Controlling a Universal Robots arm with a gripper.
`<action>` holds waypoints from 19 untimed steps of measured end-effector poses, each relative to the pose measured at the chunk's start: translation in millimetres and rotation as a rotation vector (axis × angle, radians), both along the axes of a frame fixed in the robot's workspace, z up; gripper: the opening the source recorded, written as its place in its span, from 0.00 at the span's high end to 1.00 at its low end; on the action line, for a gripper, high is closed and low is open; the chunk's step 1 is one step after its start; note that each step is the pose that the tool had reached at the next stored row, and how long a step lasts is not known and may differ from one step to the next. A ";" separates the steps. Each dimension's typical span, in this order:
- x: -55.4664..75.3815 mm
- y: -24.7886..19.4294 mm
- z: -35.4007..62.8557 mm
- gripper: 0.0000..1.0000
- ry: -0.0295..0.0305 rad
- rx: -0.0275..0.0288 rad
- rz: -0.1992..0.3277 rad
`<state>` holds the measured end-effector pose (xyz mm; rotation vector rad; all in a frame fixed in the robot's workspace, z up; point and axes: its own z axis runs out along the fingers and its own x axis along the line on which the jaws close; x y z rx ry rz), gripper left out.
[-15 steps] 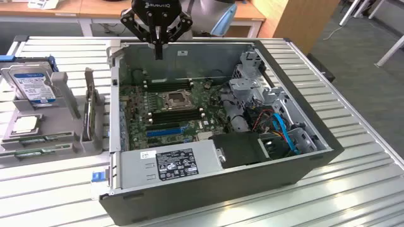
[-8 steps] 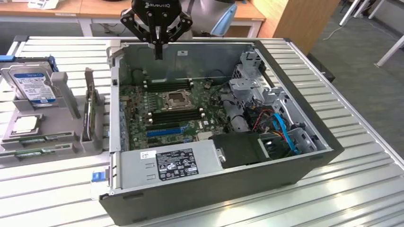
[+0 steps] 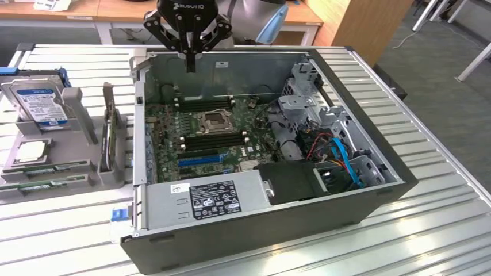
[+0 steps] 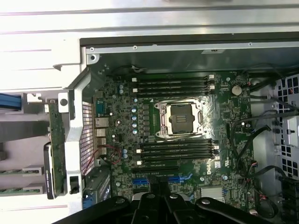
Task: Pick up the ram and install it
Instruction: 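Reach for the ram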
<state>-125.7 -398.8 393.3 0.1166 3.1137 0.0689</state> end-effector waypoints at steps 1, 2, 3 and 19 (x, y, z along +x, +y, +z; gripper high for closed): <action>-0.9 0.0 0.0 0.90 -0.0001 0.0000 0.000; -1.8 0.0 0.0 0.90 0.0000 0.0000 0.000; -2.8 0.0 0.0 0.90 0.0000 -0.0001 0.000; -22.5 0.0 -0.1 0.90 0.0001 -0.0001 0.000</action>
